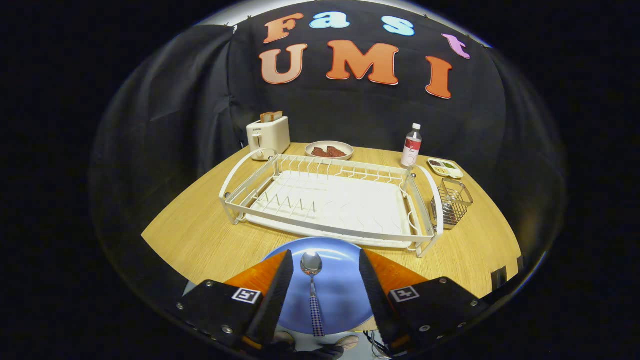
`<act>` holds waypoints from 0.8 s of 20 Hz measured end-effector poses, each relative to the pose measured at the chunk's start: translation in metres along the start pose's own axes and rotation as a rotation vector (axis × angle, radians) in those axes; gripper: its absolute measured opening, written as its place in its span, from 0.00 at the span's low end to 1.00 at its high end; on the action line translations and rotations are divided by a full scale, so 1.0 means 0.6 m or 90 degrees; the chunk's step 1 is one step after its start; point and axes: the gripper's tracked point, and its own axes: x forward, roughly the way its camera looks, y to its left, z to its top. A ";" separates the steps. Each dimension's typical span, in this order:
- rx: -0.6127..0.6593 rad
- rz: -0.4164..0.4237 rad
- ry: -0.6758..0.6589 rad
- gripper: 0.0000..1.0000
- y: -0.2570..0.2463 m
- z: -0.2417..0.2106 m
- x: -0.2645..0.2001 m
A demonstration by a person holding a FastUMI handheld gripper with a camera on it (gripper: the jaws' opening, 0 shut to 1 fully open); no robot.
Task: Take the plate from the dish rack, then take the spoon from the basket and place it into the plate.
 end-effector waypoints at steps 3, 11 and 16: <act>0.009 -0.032 -0.027 0.98 -0.039 0.053 -0.003; 0.032 -0.100 -0.120 0.98 -0.139 0.191 -0.062; 0.046 -0.135 -0.191 0.98 -0.188 0.274 -0.108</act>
